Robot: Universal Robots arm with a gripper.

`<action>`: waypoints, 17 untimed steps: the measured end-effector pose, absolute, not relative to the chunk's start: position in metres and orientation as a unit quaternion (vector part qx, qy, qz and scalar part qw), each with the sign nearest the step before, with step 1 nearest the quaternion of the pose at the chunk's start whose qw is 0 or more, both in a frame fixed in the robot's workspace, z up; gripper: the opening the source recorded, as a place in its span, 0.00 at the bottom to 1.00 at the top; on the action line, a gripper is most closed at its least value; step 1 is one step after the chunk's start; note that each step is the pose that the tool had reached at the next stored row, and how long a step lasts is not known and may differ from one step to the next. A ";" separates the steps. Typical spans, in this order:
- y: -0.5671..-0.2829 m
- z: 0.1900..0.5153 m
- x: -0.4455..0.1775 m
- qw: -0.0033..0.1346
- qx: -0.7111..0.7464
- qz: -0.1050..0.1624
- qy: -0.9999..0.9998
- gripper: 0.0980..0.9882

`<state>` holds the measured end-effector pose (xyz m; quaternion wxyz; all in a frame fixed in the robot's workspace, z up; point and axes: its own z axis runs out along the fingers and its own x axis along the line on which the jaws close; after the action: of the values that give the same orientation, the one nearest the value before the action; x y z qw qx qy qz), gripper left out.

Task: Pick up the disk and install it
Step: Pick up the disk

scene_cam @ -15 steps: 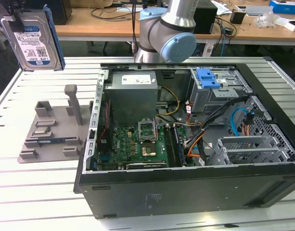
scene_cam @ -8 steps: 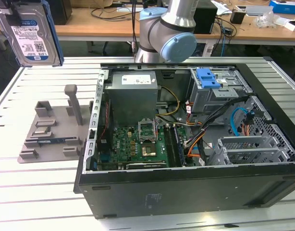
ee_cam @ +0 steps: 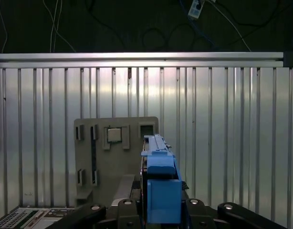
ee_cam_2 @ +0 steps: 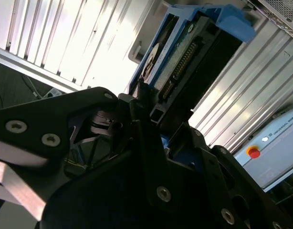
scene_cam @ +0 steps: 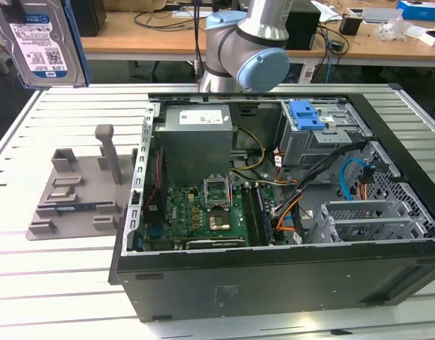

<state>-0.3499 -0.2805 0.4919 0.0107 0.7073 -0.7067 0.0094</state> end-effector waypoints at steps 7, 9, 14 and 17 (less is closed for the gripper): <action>-0.280 0.508 -0.350 0.011 0.707 0.009 -0.707 0.30; -0.280 0.508 -0.350 0.011 0.707 0.009 -0.707 0.30; -0.280 0.508 -0.350 0.011 0.707 0.009 -0.707 0.30; -0.280 0.508 -0.343 0.011 0.707 0.009 -0.707 0.30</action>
<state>-0.3434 -0.2804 0.5081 0.0108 0.7074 -0.7067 0.0094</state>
